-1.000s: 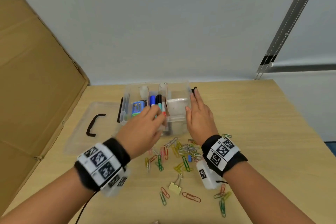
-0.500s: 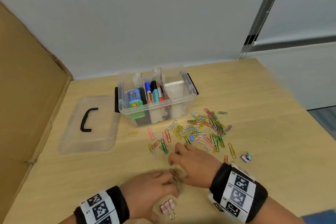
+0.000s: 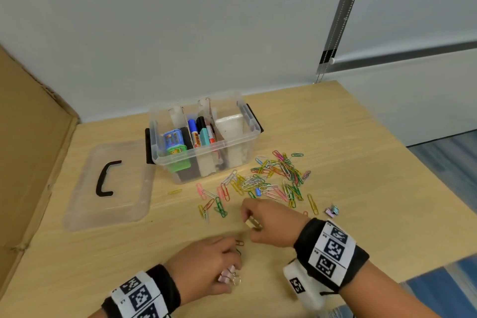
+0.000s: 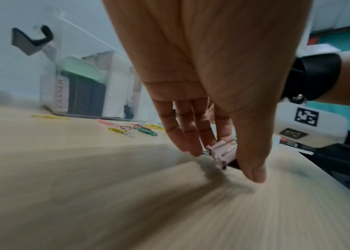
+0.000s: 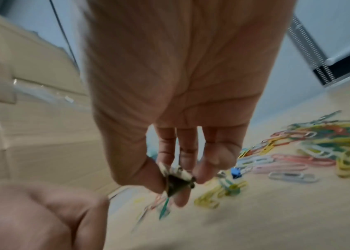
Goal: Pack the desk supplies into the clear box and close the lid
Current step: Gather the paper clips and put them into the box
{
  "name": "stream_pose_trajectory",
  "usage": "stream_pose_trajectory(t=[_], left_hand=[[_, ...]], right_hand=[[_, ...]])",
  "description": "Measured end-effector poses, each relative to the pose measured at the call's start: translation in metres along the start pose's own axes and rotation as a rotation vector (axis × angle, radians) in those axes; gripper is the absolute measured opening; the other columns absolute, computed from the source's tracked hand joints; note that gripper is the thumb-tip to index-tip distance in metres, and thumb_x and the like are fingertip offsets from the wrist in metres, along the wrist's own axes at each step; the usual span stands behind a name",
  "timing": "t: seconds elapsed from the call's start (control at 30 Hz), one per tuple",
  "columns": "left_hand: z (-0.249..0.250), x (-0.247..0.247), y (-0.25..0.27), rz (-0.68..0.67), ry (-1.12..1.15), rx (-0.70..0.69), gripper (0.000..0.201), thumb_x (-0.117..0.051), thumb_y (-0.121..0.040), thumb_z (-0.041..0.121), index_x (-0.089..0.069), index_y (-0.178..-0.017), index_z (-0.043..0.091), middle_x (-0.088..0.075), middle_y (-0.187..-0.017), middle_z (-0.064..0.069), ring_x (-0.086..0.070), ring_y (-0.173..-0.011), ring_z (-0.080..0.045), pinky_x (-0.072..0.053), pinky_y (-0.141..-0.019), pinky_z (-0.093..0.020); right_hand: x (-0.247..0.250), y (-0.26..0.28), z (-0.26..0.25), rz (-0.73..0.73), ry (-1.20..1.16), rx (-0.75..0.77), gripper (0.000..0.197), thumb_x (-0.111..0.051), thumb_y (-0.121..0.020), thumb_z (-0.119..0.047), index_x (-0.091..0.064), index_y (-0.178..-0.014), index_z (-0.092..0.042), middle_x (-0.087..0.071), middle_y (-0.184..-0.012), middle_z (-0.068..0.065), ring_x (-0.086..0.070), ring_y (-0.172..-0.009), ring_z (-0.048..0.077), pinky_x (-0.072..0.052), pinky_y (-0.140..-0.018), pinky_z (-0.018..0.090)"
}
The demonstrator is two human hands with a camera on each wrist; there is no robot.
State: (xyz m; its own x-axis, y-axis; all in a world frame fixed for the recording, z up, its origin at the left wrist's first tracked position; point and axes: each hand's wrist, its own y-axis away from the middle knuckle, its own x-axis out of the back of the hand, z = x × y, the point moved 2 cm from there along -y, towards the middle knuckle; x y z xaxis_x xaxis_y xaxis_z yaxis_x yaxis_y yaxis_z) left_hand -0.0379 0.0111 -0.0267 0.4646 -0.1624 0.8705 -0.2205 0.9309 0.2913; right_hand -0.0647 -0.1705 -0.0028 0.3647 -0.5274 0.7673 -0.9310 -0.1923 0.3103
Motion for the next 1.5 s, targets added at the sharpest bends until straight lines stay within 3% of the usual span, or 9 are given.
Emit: stream_pose_trajectory(t=[0.13, 0.27, 0.43, 0.67, 0.9, 1.03, 1.13, 1.27, 1.5], left_hand=[[-0.006, 0.004, 0.001, 0.085, 0.073, 0.092, 0.042, -0.056, -0.084, 0.048, -0.053, -0.123, 0.033, -0.042, -0.122, 0.013, -0.048, -0.105, -0.004, -0.038, -0.083, -0.016], [-0.010, 0.011, -0.002, 0.155, 0.124, 0.162, 0.039, -0.056, -0.084, 0.050, -0.055, -0.120, 0.035, -0.041, -0.113, 0.018, -0.049, -0.093, 0.002, -0.042, -0.078, -0.013], [-0.018, 0.021, -0.016, 0.229, 0.183, 0.213, 0.037, -0.061, -0.081, 0.050, -0.055, -0.116, 0.038, -0.036, -0.109, 0.024, -0.053, -0.092, 0.003, -0.049, -0.085, -0.021], [-0.006, 0.035, -0.041, 0.338, 0.189, 0.252, 0.034, -0.066, -0.083, 0.040, -0.056, -0.116, 0.038, -0.038, -0.108, 0.020, -0.049, -0.086, 0.007, -0.048, -0.083, -0.018], [0.002, 0.030, -0.062, 0.367, 0.232, 0.357, 0.026, -0.059, -0.089, 0.026, -0.051, -0.111, 0.034, -0.042, -0.109, 0.016, -0.052, -0.083, 0.001, -0.046, -0.076, -0.017], [0.001, 0.036, -0.085, 0.405, 0.245, 0.494, 0.024, -0.047, -0.091, 0.014, -0.046, -0.111, 0.027, -0.036, -0.106, 0.009, -0.046, -0.065, -0.006, -0.038, -0.062, -0.015], [0.001, 0.041, -0.105, 0.389, 0.249, 0.573, 0.024, -0.044, -0.091, 0.014, -0.045, -0.113, 0.023, -0.034, -0.108, 0.006, -0.043, -0.074, -0.009, -0.039, -0.089, -0.026], [0.003, 0.044, -0.124, 0.322, 0.163, 0.601, 0.023, -0.049, -0.093, 0.022, -0.047, -0.116, 0.020, -0.042, -0.115, 0.002, -0.050, -0.083, -0.014, -0.038, -0.078, -0.023], [-0.001, 0.049, -0.134, 0.306, 0.049, 0.658, 0.023, -0.051, -0.095, 0.023, -0.049, -0.117, 0.018, -0.048, -0.119, 0.000, -0.057, -0.100, -0.022, -0.043, -0.079, -0.031]], right_hand=[[0.030, 0.019, 0.025, 0.122, -0.120, -0.092, 0.010, -0.050, -0.090, -0.016, -0.046, -0.097, -0.021, -0.061, -0.087, 0.002, -0.047, -0.059, 0.007, -0.047, -0.063, 0.031], [0.071, 0.045, 0.065, 0.253, 0.022, -0.298, 0.005, -0.044, -0.095, -0.020, -0.044, -0.100, -0.019, -0.062, -0.076, 0.003, -0.051, -0.056, 0.013, -0.041, -0.054, 0.026], [0.088, 0.072, 0.106, 0.014, 0.244, -0.576, 0.035, -0.065, -0.083, -0.039, -0.043, -0.102, -0.018, -0.051, -0.083, -0.002, -0.050, -0.072, 0.016, -0.038, -0.058, 0.024], [0.056, 0.059, 0.122, -0.181, 0.266, -0.477, 0.033, -0.064, -0.086, -0.031, -0.041, -0.104, -0.016, -0.059, -0.109, 0.009, -0.049, -0.085, 0.022, -0.041, -0.074, 0.031], [0.062, 0.050, 0.122, -0.155, 0.334, -0.398, 0.019, -0.052, -0.088, -0.028, -0.035, -0.094, -0.020, -0.047, -0.092, 0.001, -0.046, -0.081, 0.021, -0.038, -0.065, 0.027], [0.063, 0.043, 0.119, -0.159, 0.393, -0.395, 0.037, -0.055, -0.085, -0.035, -0.046, -0.116, -0.017, -0.057, -0.111, 0.005, -0.056, -0.096, 0.023, -0.040, -0.072, 0.028], [0.062, 0.040, 0.120, -0.152, 0.418, -0.392, 0.042, -0.053, -0.085, -0.034, -0.046, -0.123, -0.016, -0.058, -0.117, 0.005, -0.058, -0.106, 0.024, -0.041, -0.075, 0.029], [0.059, 0.038, 0.122, -0.148, 0.443, -0.392, 0.044, -0.051, -0.086, -0.033, -0.044, -0.126, -0.016, -0.057, -0.120, 0.005, -0.058, -0.109, 0.024, -0.045, -0.082, 0.031], [0.063, 0.040, 0.124, -0.184, 0.392, -0.361, 0.038, -0.052, -0.087, -0.029, -0.046, -0.119, -0.011, -0.056, -0.106, 0.005, -0.056, -0.095, 0.024, -0.037, -0.071, 0.027]])
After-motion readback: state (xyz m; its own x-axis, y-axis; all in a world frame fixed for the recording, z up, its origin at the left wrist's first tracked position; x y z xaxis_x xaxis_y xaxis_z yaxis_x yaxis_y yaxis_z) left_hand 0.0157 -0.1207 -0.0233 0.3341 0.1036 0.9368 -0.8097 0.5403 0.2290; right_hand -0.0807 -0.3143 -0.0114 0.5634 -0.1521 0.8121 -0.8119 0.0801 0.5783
